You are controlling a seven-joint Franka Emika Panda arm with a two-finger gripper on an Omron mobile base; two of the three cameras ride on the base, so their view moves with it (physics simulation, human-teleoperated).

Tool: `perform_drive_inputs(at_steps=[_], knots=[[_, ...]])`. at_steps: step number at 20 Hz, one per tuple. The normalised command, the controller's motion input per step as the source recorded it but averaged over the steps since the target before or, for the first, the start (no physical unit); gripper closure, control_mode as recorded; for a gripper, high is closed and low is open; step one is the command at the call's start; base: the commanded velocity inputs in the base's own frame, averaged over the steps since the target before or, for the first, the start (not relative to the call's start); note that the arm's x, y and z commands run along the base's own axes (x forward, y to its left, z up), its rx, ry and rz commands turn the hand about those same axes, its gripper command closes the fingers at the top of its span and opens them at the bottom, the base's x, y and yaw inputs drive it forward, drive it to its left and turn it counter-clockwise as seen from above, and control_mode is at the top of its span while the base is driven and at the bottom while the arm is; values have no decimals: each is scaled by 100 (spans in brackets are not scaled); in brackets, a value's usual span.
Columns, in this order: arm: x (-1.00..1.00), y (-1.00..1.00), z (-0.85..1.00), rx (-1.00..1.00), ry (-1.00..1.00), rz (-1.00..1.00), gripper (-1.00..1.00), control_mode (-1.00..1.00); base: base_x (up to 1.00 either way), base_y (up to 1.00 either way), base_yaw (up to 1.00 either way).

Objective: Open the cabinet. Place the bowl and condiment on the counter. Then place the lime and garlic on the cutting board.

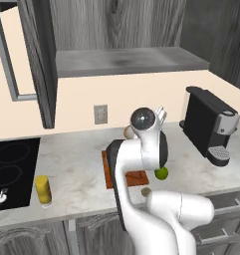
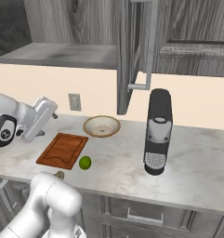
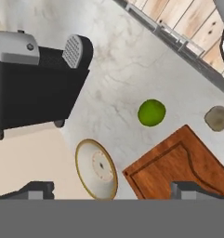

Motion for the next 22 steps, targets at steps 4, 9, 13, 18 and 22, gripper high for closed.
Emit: perform_drive_inputs(at_steps=[4, 9, 13, 18, 22], knots=[[30, 49, -27, 38, -60, -49, -100, -100, 0, 0, 0], [15, 2, -93, 67, -36, -68, -100, -100, 0, 0, 0], [8, 17, -42, 44, -43, -63, -100, -100, 0, 0, 0], [1, 39, -3, 28, -48, -70, -100, -100, 0, 0, 0], [10, 42, -10, 30, -34, -57, -100, -100, 0, 0, 0]])
